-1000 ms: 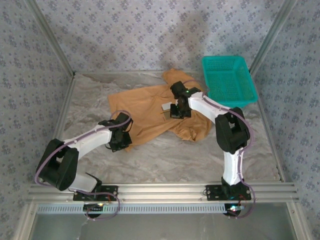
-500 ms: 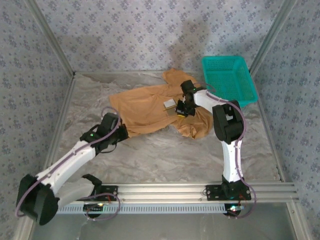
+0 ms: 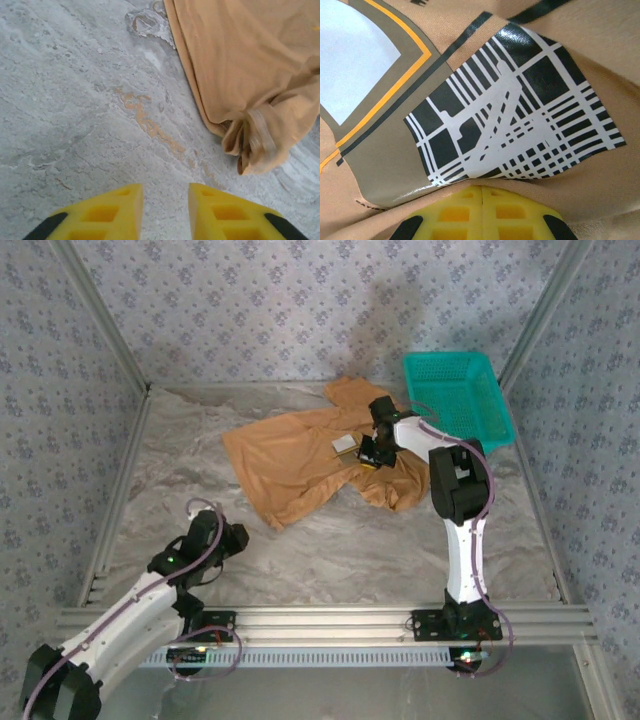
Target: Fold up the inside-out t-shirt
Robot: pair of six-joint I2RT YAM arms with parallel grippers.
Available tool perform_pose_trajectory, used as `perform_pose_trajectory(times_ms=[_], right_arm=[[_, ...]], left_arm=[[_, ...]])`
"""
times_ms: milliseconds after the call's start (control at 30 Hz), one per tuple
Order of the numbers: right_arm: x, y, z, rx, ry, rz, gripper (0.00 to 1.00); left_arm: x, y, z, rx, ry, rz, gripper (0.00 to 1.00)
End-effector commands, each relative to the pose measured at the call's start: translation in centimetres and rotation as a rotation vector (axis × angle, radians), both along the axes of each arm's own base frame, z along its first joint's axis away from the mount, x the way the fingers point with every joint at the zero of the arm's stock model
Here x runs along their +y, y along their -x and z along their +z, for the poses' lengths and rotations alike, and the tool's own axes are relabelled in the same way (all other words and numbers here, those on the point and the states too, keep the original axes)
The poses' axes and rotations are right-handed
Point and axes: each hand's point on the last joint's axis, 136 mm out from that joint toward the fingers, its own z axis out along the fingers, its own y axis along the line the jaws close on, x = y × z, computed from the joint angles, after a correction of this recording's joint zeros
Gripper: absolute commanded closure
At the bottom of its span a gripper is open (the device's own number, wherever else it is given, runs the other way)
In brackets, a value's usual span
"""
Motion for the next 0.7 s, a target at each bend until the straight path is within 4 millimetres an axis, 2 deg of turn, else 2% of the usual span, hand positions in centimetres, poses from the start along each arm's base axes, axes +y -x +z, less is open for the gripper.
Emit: perform_pose_trajectory(times_ms=[0,100,200,300,367,433,500,667], right_arm=[[-2.3,2.7,-4.1,0.136,0.135,-0.023,1.0],[-1.8,2.8,-3.4,0.126,0.127,-0.006,1.0],[-1.6,2.8,-2.6,0.113,0.128,0.005,1.0],[-1.4,2.8,-1.5,0.094,0.128,0.016,1.0],[-1.2,2.8,-0.8,0.084,0.128,0.028,1.0],[-1.1,2.9,-0.2,0.079,0.128,0.042,1.0],[-1.1,3.4,0.4,0.079,0.128,0.052,1.0],[0.8,5.1,2.9,0.028,0.074,0.116,1.0]], left_arm=[[-1.0,-0.9,2.0,-0.036,0.021,-0.022,0.64],[-2.3,-1.3,2.3,-0.02,0.034,-0.062,0.63],[-4.1,-1.7,2.4,-0.003,0.03,-0.115,0.57],[-6.3,-2.3,2.4,0.024,0.018,-0.182,0.48],[-7.1,-2.9,2.1,0.052,-0.018,-0.21,0.4],[-6.0,-3.9,1.8,0.082,-0.116,-0.178,0.39],[-4.6,-5.5,1.5,0.117,-0.172,-0.125,0.47],[-2.2,-11.5,1.8,0.155,-0.131,-0.014,0.6]])
